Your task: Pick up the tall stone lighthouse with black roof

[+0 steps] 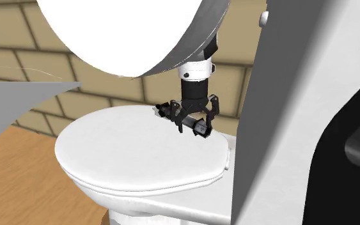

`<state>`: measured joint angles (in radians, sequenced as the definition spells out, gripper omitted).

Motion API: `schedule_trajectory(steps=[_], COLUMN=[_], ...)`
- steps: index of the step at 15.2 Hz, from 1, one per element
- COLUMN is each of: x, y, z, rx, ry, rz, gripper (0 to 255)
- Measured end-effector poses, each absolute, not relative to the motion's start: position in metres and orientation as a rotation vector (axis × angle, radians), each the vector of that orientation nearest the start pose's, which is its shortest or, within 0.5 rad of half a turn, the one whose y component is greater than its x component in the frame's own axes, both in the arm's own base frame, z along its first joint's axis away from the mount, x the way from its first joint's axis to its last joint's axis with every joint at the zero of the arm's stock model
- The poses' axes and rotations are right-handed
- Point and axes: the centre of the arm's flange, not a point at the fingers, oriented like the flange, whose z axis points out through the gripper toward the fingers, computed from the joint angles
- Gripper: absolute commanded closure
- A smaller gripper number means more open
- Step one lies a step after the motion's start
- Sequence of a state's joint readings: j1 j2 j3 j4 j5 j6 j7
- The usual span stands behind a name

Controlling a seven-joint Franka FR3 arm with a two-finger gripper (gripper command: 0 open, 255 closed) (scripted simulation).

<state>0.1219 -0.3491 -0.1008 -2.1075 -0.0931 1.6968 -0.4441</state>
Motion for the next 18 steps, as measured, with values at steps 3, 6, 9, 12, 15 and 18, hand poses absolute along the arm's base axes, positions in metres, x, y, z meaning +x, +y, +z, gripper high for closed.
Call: schedule_trajectory(steps=[3, 6, 9, 12, 15, 18], x=[0.478, 0.509, 0.539, 0.558, 0.565, 0.565], y=[0.012, 0.027, 0.049, 0.069, 0.075, 0.076], z=[0.554, 0.557, 0.555, 0.557, 0.548, 0.531], rx=[-3.028, -2.953, -2.865, -2.779, -2.760, -2.758], ry=[-0.970, -1.167, -1.359, -1.519, -1.551, -1.555], rz=[0.086, 0.055, 0.023, -0.003, -0.009, -0.009], gripper=[0, 0, 0, 0, 0, 0])
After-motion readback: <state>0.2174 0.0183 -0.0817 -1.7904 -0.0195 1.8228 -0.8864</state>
